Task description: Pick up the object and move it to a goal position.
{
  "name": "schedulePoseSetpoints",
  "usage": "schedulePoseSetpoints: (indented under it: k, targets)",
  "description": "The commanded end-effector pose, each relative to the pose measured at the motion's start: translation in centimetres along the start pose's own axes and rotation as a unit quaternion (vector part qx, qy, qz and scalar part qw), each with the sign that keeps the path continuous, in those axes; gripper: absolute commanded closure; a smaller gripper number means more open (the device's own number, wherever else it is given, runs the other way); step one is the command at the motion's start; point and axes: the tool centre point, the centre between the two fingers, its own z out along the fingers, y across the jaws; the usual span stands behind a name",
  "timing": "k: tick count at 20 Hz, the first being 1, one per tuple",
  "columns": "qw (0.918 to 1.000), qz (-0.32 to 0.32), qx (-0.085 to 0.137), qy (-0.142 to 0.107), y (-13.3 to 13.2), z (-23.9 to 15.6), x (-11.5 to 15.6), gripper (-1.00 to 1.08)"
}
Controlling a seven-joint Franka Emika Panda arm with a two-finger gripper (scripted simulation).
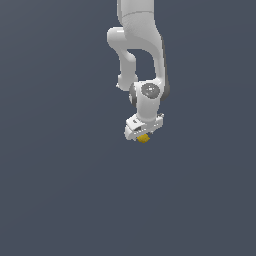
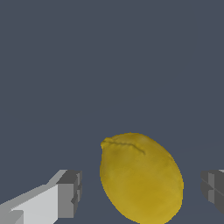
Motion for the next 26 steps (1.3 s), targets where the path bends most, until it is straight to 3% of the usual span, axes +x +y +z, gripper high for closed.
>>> schedulePoseSetpoints:
  k: [1,6,7,19,26]
  targets:
    - [1.0000,0.000,0.000,0.000,0.0,0.9,0.0,-0.92]
    - [1.0000,-0.001,0.000,0.000,0.0,1.6,0.0,-0.92]
    - [1.0000,-0.001,0.000,0.000,0.0,1.6,0.0,1.08]
    - [1.0000,-0.001,-0.001,0.001,0.0,1.5,0.1,1.08]
    - [1.0000,-0.001,0.000,0.001,-0.1,1.1,1.7,1.08]
